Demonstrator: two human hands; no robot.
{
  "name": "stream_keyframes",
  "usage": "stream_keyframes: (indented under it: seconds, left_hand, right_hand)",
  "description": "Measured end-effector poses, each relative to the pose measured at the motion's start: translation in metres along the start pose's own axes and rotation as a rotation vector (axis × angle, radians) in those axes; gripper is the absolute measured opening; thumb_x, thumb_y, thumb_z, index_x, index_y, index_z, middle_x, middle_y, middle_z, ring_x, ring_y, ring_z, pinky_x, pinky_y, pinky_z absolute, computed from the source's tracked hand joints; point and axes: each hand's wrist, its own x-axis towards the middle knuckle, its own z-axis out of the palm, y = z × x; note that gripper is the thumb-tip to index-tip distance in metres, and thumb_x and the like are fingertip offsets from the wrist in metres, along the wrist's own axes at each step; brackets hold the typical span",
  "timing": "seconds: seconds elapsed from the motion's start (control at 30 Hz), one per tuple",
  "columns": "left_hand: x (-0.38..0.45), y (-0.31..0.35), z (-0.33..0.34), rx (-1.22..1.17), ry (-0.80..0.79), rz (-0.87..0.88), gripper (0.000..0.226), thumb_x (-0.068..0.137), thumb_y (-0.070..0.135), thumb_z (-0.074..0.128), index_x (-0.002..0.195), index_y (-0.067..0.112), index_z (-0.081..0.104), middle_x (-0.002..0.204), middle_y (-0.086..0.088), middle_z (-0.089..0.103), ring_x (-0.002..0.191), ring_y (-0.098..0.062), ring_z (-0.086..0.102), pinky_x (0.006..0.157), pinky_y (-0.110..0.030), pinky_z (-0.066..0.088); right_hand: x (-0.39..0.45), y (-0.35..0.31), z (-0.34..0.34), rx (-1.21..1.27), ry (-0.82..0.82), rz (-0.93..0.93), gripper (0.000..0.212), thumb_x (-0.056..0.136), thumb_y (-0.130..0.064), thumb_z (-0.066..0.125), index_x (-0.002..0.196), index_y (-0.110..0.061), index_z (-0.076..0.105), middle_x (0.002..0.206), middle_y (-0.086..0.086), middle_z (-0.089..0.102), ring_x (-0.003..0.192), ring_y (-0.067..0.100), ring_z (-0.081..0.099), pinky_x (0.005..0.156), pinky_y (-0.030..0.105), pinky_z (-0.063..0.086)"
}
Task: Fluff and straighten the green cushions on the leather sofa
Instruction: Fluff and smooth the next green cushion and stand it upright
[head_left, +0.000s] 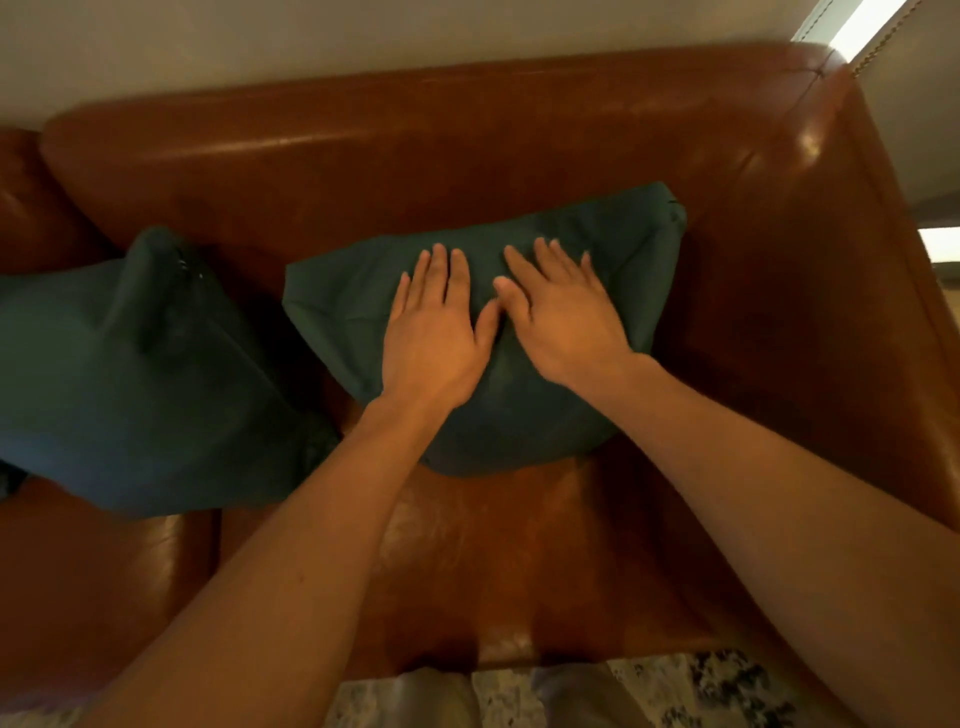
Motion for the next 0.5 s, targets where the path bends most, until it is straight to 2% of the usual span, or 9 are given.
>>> stream_keyframes:
  seconds: [0.17, 0.33, 0.4, 0.47, 0.5]
  left_hand:
    - [0.024, -0.040, -0.002, 0.025, -0.078, 0.008, 0.074, 0.099, 0.057, 0.013, 0.154, 0.007, 0.012, 0.163, -0.011, 0.009, 0.151, -0.021, 0.004, 0.122, -0.034, 0.001]
    - [0.026, -0.045, -0.010, 0.140, -0.108, -0.051, 0.083, 0.095, 0.064, 0.005, 0.154, 0.006, 0.011, 0.163, -0.012, 0.007, 0.151, -0.023, 0.001, 0.122, -0.038, -0.002]
    - [0.024, -0.034, -0.014, 0.086, -0.045, -0.074, 0.078, 0.098, 0.061, 0.009, 0.153, 0.006, 0.018, 0.162, -0.012, 0.012, 0.151, -0.024, 0.004, 0.123, -0.040, 0.000]
    - [0.021, -0.015, -0.011, -0.028, 0.031, -0.016, 0.068, 0.101, 0.052, 0.016, 0.152, 0.009, 0.025, 0.161, -0.010, 0.019, 0.150, -0.022, 0.009, 0.122, -0.041, 0.005]
    - [0.020, -0.007, -0.008, -0.072, 0.038, 0.018, 0.063, 0.102, 0.049, 0.018, 0.152, 0.010, 0.025, 0.161, -0.009, 0.020, 0.150, -0.022, 0.010, 0.122, -0.040, 0.007]
  right_hand:
    - [0.026, 0.030, -0.012, -0.126, -0.066, 0.124, 0.064, 0.102, -0.050, 0.018, 0.154, -0.011, 0.020, 0.158, 0.021, 0.022, 0.148, 0.031, 0.015, 0.121, 0.043, 0.006]
    - [0.029, 0.027, -0.026, -0.282, -0.124, 0.269, 0.071, 0.102, -0.051, 0.010, 0.154, -0.004, 0.010, 0.161, 0.021, 0.007, 0.150, 0.031, 0.003, 0.122, 0.044, 0.001]
    - [0.027, 0.016, -0.029, -0.219, -0.036, 0.210, 0.067, 0.103, -0.048, 0.017, 0.154, -0.005, 0.013, 0.162, 0.017, 0.008, 0.150, 0.030, 0.003, 0.122, 0.045, 0.005]
    - [0.023, 0.000, -0.022, -0.071, 0.056, 0.015, 0.058, 0.104, -0.041, 0.025, 0.154, -0.012, 0.020, 0.162, 0.013, 0.013, 0.150, 0.030, 0.007, 0.121, 0.046, 0.009]
    - [0.021, -0.006, -0.016, -0.030, 0.043, -0.059, 0.055, 0.104, -0.039, 0.026, 0.154, -0.015, 0.021, 0.161, 0.012, 0.016, 0.150, 0.029, 0.009, 0.120, 0.046, 0.009]
